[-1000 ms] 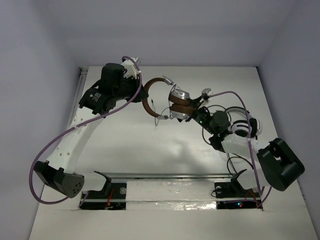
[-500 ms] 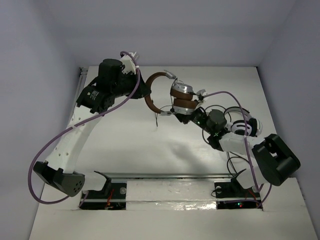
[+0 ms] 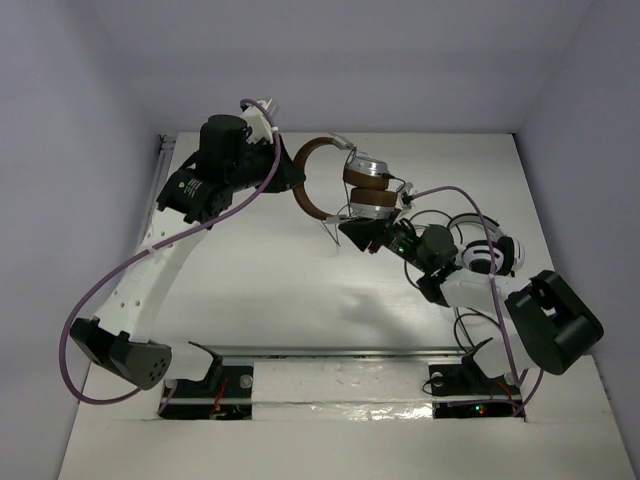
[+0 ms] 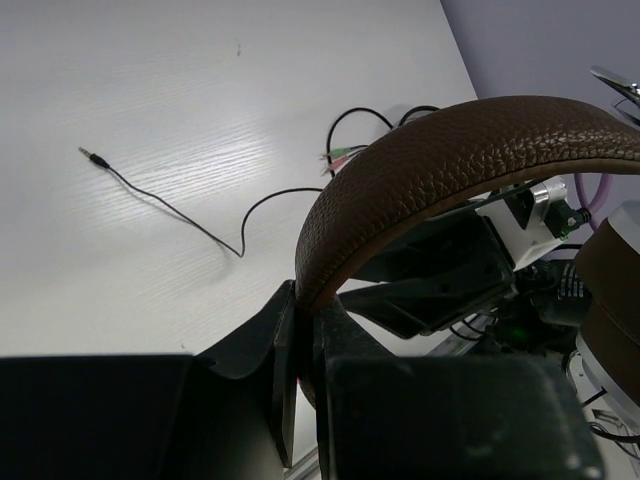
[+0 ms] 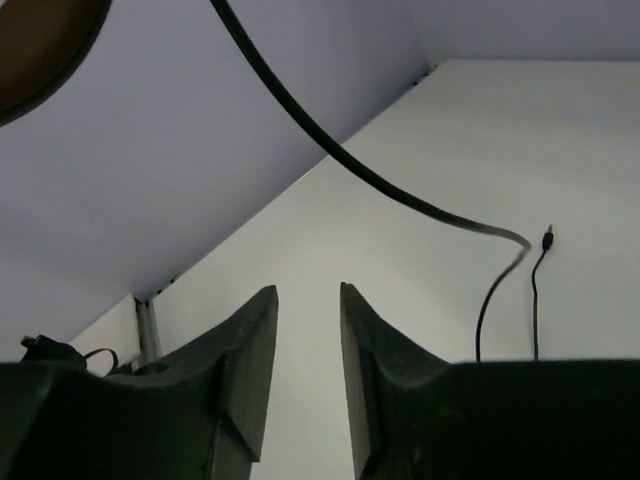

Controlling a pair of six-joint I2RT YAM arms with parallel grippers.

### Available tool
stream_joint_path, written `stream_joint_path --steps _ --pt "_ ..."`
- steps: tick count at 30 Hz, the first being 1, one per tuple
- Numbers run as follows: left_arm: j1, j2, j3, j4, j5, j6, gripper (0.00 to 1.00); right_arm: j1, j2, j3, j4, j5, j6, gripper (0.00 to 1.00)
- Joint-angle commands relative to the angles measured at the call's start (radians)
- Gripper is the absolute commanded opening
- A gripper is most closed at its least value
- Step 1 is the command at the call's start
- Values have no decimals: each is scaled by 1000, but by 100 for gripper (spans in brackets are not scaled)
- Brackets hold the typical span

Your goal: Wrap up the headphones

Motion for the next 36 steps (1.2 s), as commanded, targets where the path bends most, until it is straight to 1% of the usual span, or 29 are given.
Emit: stream_joint_path --steps 1,2,3,6,8,10,11,14,17,23,27,31,32,34,35,36 --pt "5 -23 54 64 -19 -21 0 -1 -23 -27 29 86 -20 39" --pt "5 -23 74 51 -38 -17 0 -1 -17 -36 32 99 -19 46" --pt "5 -21 86 44 -47 -8 0 -1 -5 -40 52 112 -4 47" --pt "5 -20 129 24 -75 5 0 -1 26 -45 69 118 26 46" --pt "5 -16 140 21 -63 9 0 -1 50 -34 69 126 33 47" --pt "5 -16 140 23 -56 11 0 -1 99 -5 72 141 33 54" --pt "5 -20 140 24 -55 11 0 -1 118 6 77 150 38 59" --pt "5 -21 148 21 -47 14 0 -1 208 58 133 150 56 67" --pt "5 -18 160 9 -47 17 0 -1 289 121 184 97 69 68" --pt "5 -20 178 -15 -52 25 0 -1 408 228 169 38 49 69" --pt "5 -16 198 -17 -42 18 0 -1 515 257 247 32 93 69" --pt "5 2 231 -32 -55 20 0 -1 573 234 320 26 128 61" --pt "5 5 234 -31 -65 20 0 -1 576 228 327 17 136 50" --pt "5 11 232 -22 -76 20 0 -1 573 214 331 12 147 34" --pt "5 16 229 -14 -90 17 0 -1 564 204 340 12 154 21" --pt "5 19 220 3 -99 14 0 -1 544 176 360 4 176 11"
